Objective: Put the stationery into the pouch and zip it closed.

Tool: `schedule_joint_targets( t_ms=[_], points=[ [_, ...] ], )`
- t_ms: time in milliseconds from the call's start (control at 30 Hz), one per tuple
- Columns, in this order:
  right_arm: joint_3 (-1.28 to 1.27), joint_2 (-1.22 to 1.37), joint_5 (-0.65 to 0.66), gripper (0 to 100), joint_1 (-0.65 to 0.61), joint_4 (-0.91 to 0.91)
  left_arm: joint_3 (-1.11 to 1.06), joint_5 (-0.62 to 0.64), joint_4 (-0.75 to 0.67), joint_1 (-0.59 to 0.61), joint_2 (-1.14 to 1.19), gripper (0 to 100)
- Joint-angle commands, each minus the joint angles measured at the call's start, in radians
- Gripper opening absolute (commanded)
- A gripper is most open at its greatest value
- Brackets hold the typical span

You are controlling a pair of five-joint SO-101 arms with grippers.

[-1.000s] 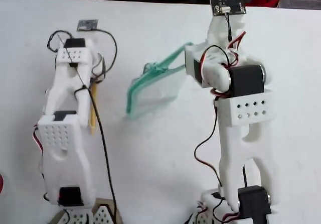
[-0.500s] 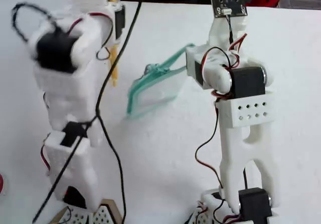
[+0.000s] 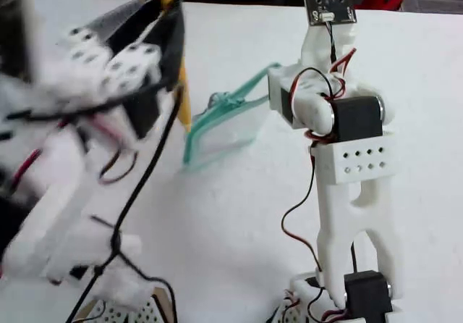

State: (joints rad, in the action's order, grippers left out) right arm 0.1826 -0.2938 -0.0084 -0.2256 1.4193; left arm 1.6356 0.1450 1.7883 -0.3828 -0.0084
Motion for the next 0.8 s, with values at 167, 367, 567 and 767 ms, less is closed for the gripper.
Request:
schedule_joint_targets(
  t_ms=[167,367,567,767],
  points=[
    [-0.003,-0.012,0.000,1.8,-0.002,-0.005,-0.548,0.008,-0.041,-0.254,-0.458,2],
    [-0.005,-0.010,0.000,1.8,-0.005,-0.005,-1.100,0.014,-0.500,-0.074,-0.633,2],
    [-0.005,-0.005,0.000,1.8,0.002,-0.004,-1.786,0.015,-1.200,-0.058,-0.786,2],
    [-0.021,-0.005,0.000,1.8,0.002,-0.012,-2.202,0.011,-1.774,-0.064,-0.866,2]
  ],
)
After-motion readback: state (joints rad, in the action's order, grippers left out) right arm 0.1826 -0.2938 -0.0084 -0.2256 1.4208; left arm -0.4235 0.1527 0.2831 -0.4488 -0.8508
